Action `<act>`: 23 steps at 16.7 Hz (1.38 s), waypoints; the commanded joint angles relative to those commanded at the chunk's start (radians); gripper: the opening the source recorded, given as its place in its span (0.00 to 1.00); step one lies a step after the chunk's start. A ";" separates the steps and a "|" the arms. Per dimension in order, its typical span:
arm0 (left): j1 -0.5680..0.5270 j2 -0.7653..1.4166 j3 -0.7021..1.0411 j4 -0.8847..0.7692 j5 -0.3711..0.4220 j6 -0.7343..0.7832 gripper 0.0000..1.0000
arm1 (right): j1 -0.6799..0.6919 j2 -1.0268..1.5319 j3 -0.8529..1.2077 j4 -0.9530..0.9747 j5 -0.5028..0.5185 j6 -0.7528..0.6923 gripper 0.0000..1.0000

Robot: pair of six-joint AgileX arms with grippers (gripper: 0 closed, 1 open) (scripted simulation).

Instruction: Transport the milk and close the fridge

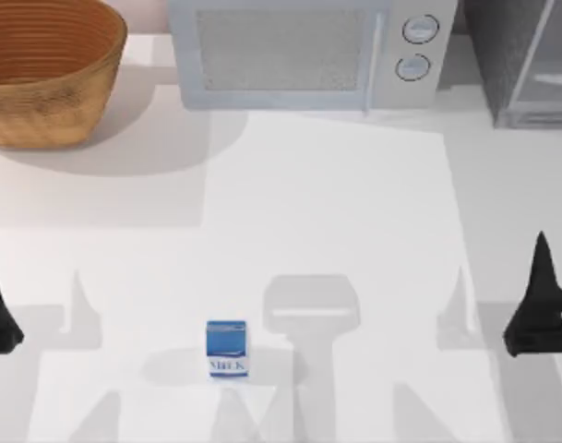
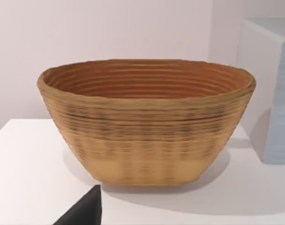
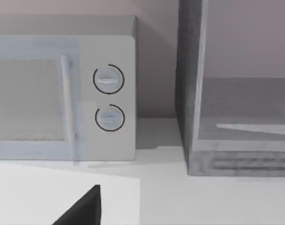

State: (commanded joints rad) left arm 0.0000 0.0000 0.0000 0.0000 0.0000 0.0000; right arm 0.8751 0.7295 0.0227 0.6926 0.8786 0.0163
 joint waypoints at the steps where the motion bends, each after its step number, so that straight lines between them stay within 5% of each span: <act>1: 0.000 0.000 0.000 0.000 0.000 0.000 1.00 | 0.026 0.021 0.001 0.020 0.027 0.001 1.00; 12: 0.000 0.000 0.000 0.000 0.000 0.000 1.00 | 0.090 0.144 0.078 0.093 0.105 0.009 1.00; 23: 0.000 0.000 0.000 0.000 0.000 0.000 1.00 | 0.412 1.151 0.641 0.456 0.426 0.048 1.00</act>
State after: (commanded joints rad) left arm 0.0000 0.0000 0.0000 0.0000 0.0000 0.0000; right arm 1.2868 1.8800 0.6632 1.1488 1.3042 0.0645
